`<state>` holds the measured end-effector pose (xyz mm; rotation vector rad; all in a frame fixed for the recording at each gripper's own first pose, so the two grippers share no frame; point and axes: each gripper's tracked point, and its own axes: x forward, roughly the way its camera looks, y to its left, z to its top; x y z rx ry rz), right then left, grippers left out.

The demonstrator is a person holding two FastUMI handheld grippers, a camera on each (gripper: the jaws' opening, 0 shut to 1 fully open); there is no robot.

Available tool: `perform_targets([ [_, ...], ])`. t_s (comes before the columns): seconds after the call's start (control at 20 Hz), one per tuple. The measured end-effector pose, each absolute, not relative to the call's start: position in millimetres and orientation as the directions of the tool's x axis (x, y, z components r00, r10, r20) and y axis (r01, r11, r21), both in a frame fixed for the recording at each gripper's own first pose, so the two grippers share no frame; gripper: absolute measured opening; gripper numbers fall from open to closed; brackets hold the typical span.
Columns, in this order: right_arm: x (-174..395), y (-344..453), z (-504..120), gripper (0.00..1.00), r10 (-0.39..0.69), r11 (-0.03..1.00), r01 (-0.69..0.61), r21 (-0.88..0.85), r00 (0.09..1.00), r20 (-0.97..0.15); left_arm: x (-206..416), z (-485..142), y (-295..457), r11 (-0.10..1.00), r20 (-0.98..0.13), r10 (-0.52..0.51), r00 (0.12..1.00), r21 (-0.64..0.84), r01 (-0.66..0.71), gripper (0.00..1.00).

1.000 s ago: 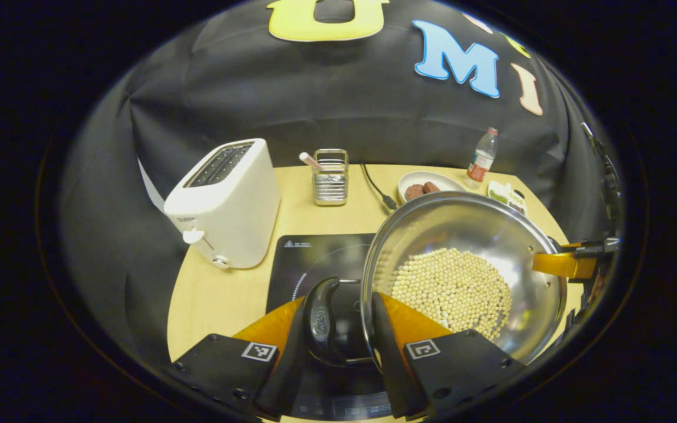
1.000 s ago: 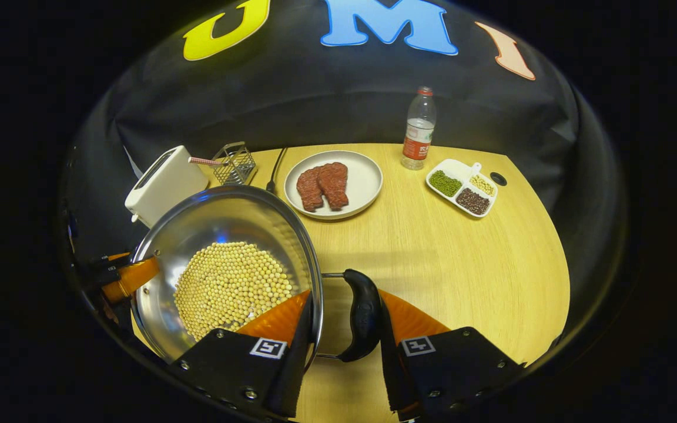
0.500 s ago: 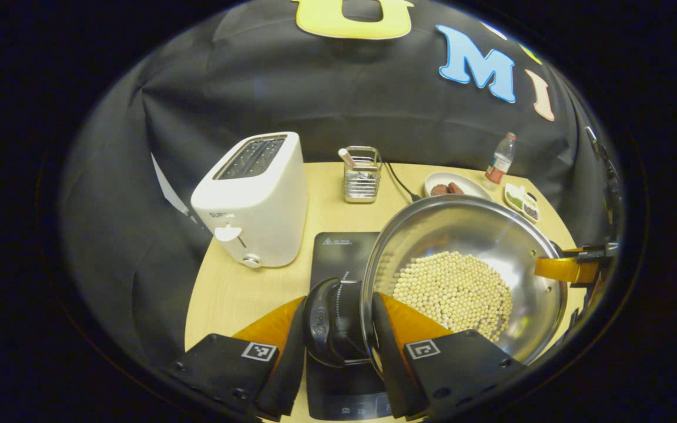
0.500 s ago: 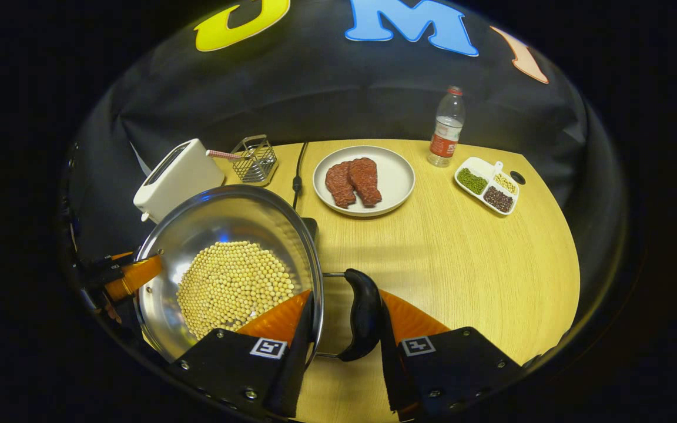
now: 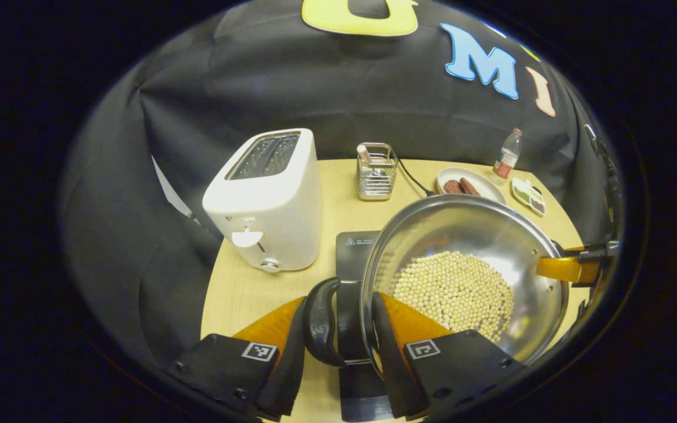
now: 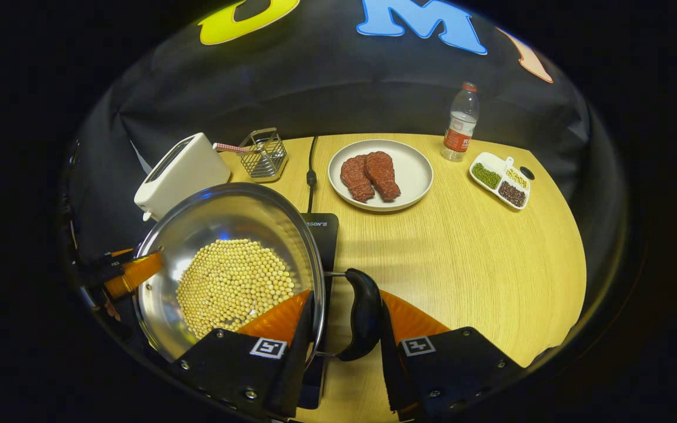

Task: First push the handle of the pot to place it horizontally, then grasp the pot with both hands and set it on the induction cooktop.

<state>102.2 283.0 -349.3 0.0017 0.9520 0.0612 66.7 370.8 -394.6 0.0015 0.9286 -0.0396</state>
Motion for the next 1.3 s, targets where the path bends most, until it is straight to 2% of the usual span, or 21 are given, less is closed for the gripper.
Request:
perform_targets([
  [0.7, 102, 296, -365, 0.56, 0.017, 1.0, -0.012, 0.012, 0.58, -0.815, 71, -410, 387, 0.999, -0.795, -0.048, 0.604, -0.031, 0.039, 0.63],
  [1.0, 105, 296, -360, 0.59, 0.082, 0.997, -0.052, 0.064, 0.612, -0.787, 69, -391, 397, 0.996, -0.759, -0.048, 0.649, -0.089, -0.03, 0.69],
  [1.3, 102, 284, -302, 0.63, 0.123, 0.99, -0.134, 0.034, 0.74, -0.661, 71, -323, 378, 0.991, -0.66, -0.003, 0.751, -0.102, -0.086, 0.73],
])
